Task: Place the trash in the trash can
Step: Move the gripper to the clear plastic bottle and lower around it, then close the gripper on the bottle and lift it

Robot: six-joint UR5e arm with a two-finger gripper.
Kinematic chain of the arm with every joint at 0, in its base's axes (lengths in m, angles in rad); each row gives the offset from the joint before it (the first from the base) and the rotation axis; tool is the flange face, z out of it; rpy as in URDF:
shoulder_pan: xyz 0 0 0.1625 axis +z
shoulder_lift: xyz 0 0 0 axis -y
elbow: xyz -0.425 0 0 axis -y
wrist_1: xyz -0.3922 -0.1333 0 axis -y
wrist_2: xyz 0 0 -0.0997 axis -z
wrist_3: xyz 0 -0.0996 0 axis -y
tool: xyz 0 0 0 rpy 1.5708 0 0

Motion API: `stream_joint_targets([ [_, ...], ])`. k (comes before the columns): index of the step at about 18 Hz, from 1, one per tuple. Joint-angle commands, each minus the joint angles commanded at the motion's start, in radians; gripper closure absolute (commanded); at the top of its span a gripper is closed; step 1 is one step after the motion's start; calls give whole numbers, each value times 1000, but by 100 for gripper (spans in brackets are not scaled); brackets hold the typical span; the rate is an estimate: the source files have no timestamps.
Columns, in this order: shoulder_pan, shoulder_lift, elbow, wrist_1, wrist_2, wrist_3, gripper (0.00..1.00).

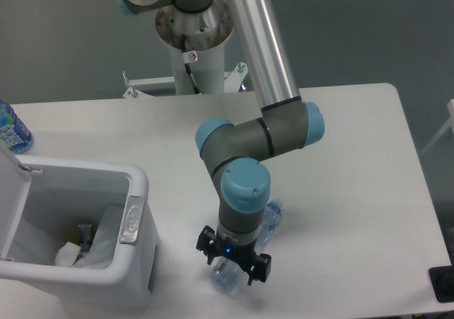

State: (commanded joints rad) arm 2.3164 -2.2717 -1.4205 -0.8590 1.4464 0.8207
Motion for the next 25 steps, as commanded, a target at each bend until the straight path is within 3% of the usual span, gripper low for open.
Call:
stream_joint_targets([
  [4,-11,-17,15,-2,54,5,3],
  [15,-12,4,22,-67,68,64,67],
  [17,-11,17,31,-68,65,67,73],
  [21,27,35,70,-68,49,75,74],
  [25,83,58,130,-66,-110,74,74],
])
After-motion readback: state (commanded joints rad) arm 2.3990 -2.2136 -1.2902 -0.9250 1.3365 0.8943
